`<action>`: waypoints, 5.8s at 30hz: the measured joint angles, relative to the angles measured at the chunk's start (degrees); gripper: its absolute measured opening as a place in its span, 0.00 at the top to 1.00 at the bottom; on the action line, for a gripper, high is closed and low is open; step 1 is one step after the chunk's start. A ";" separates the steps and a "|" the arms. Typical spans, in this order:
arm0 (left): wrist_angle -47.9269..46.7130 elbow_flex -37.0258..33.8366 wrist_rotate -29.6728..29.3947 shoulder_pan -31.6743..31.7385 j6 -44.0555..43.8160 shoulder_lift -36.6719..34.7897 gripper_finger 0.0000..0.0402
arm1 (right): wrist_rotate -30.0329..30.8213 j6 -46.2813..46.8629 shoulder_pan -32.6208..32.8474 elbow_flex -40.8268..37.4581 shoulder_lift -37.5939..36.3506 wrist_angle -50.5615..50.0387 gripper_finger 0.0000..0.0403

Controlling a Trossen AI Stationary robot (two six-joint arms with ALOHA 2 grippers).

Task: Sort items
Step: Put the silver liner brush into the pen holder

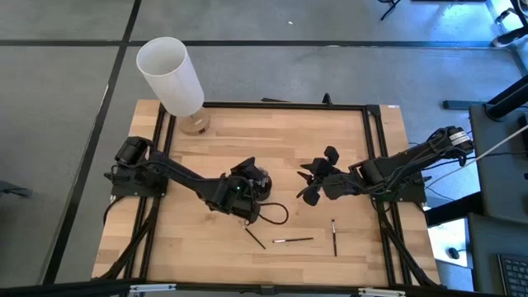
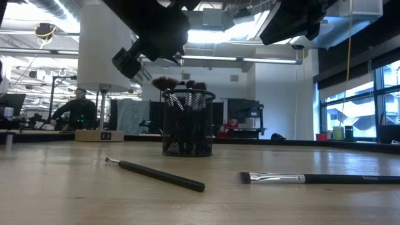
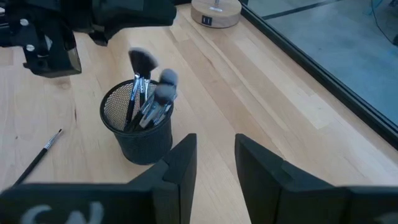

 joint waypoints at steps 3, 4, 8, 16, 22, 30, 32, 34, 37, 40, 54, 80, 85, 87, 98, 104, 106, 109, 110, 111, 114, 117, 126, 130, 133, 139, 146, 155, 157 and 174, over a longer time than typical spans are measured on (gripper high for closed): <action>0.04 0.00 -2.01 -0.21 -2.45 -0.09 0.74 | 0.01 -0.05 0.00 0.00 0.00 0.00 0.73; 0.32 0.00 -4.05 -0.42 -4.11 -0.15 0.73 | -0.01 -0.11 0.00 0.00 0.00 0.00 0.73; 1.50 0.00 -10.17 -2.31 -14.93 -1.11 0.70 | -0.01 -0.24 0.00 0.00 0.00 -0.02 0.73; 1.09 0.00 9.41 -10.06 -33.89 -6.38 0.74 | -0.06 -0.24 0.00 0.00 0.00 -0.79 0.73; 0.97 0.00 51.35 -10.78 -54.31 -9.70 0.77 | -0.16 0.26 0.00 0.00 0.00 -0.94 0.73; 12.84 -9.75 59.46 -11.04 -57.02 -9.66 0.72 | -0.11 1.05 -0.02 0.00 0.00 -0.83 0.73; 15.26 -12.72 59.49 -10.38 -56.85 -9.66 0.69 | -0.09 0.89 -0.02 0.00 0.00 -0.82 0.73; 16.21 -15.03 59.67 -9.14 -59.28 -9.64 0.67 | -0.02 -0.02 -0.01 0.00 0.00 -0.76 0.73; 18.73 -17.59 63.63 -6.85 -60.66 -9.64 0.66 | -0.01 -1.22 -0.20 0.00 0.00 -0.65 0.73; 24.38 -20.32 67.97 -5.41 -60.62 -9.64 0.66 | -0.01 -1.74 -0.37 0.00 0.00 -0.57 0.73; 31.37 -27.11 68.70 -5.29 -56.44 -9.64 0.73 | -0.16 -1.63 -0.39 0.00 0.00 -0.46 0.73; 44.36 -33.11 65.68 -6.84 -58.20 -8.66 0.78 | -0.21 -1.39 -0.40 0.00 0.00 -0.44 0.73; 46.56 -33.00 65.82 -6.91 -58.60 -5.46 0.77 | -0.23 -1.39 -0.39 0.00 0.00 -0.44 0.73; 46.71 -32.94 65.87 -6.86 -58.97 -4.57 0.77 | -0.37 -1.39 -0.39 0.00 0.00 -0.44 0.73; 46.91 -32.89 67.48 -6.82 -59.44 -4.13 0.82 | -1.13 -1.33 -0.42 0.00 0.00 -0.44 0.73; 47.02 -32.96 67.85 -6.88 -58.30 -4.03 0.91 | -1.15 -0.44 -0.39 0.00 0.00 -0.44 0.73; 47.02 -33.00 67.51 -7.19 -56.91 -4.02 0.94 | -1.14 -0.43 -0.41 0.00 0.00 -0.44 0.73; 47.02 -33.00 66.85 -7.56 -54.33 -3.98 0.98 | -1.15 -0.04 -0.39 0.00 0.00 -0.44 0.73; 47.01 -33.00 66.79 -7.57 -53.73 -3.98 0.99 | -1.15 0.17 -0.39 0.00 0.00 -0.44 0.73; 47.00 -33.00 66.79 -7.53 -53.34 -3.98 0.99 | -1.17 0.20 -0.39 0.00 0.00 -0.44 0.73; 47.00 -32.91 66.91 -7.41 -52.50 -3.98 0.99 | -1.21 0.21 -0.39 0.00 0.00 -0.44 0.73; 47.00 -32.87 66.85 -7.41 -52.23 -3.98 0.99 | -1.21 0.23 -0.39 0.00 0.00 -0.46 0.73; 34.60 -26.29 58.70 -8.62 -42.15 -8.29 0.99 | -1.17 0.55 -0.39 0.00 0.00 -0.57 0.73; 21.36 -18.30 47.71 -8.92 -33.01 -10.66 0.99 | -1.15 0.94 -0.39 0.00 0.00 -0.91 0.73; 14.71 -12.64 40.27 -8.88 -26.09 -12.10 0.99 | -1.13 1.01 -0.39 0.00 0.00 -0.94 0.73; 9.82 -5.38 31.64 -8.27 -18.51 -13.14 0.99 | -1.15 1.26 -0.39 -0.86 0.00 -1.05 0.73; 8.73 -3.64 25.65 -6.53 -9.41 -13.42 0.99 | -1.24 1.69 -0.39 -1.20 0.00 -0.92 0.73; 0.03 -3.63 24.76 -2.28 -7.45 -13.42 0.99 | -1.65 1.69 -0.39 -1.20 0.00 -0.92 0.73; -1.02 -3.63 26.24 -1.49 -7.44 -13.61 0.99 | -1.66 1.93 -0.39 -1.20 0.00 -0.92 0.73; -9.18 -3.58 28.86 1.29 -8.22 -16.63 0.99 | -1.52 0.58 -2.07 -1.20 0.00 -0.85 0.73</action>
